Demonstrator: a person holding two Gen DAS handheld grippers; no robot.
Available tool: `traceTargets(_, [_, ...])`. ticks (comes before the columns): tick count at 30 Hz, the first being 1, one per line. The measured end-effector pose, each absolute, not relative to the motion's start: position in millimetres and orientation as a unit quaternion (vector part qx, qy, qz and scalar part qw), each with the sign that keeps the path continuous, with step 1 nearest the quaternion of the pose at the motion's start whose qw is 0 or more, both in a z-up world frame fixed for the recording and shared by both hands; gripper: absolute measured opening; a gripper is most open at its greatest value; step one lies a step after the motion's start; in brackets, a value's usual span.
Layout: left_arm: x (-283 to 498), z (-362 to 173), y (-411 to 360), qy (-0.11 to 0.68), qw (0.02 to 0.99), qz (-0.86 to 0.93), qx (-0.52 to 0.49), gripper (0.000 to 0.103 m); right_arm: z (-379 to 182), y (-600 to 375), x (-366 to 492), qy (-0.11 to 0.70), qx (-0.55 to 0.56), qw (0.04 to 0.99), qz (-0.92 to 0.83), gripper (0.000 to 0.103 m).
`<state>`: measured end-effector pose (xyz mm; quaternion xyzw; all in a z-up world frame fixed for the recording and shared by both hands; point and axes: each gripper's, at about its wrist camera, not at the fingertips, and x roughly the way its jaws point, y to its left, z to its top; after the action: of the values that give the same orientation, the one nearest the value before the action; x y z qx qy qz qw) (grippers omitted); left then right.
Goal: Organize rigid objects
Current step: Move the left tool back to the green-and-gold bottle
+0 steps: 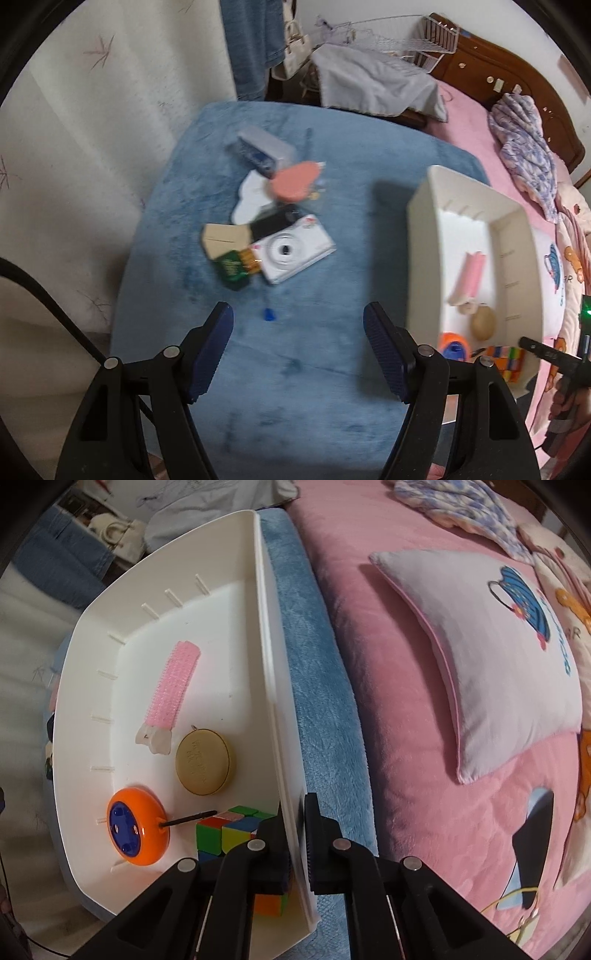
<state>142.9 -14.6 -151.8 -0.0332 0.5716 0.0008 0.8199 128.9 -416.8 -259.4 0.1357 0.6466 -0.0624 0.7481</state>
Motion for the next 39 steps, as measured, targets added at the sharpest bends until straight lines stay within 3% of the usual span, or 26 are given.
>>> traceTargets(16, [211,-221,44,0.651,0.759,-0.009,-0.016,0.076,-257,-411,129,0.646,0.128,0.745,-0.111,0.007])
traceTargets(35, [244,-281,67,0.719,0.687,0.03,-0.1,0.076,-257,-409,130,0.648,0.129,0.738,-0.137,0.01])
traceTargets(37, [242,-282,74,0.718,0.684,0.03,-0.126,0.071,-257,-410,130,0.648,0.131,0.738,-0.137,0.01])
traceTargets(39, [243,-286,85,0.72,0.673,0.024,-0.167,0.059,-257,-410,130,0.649,0.131,0.737,-0.137,0.01])
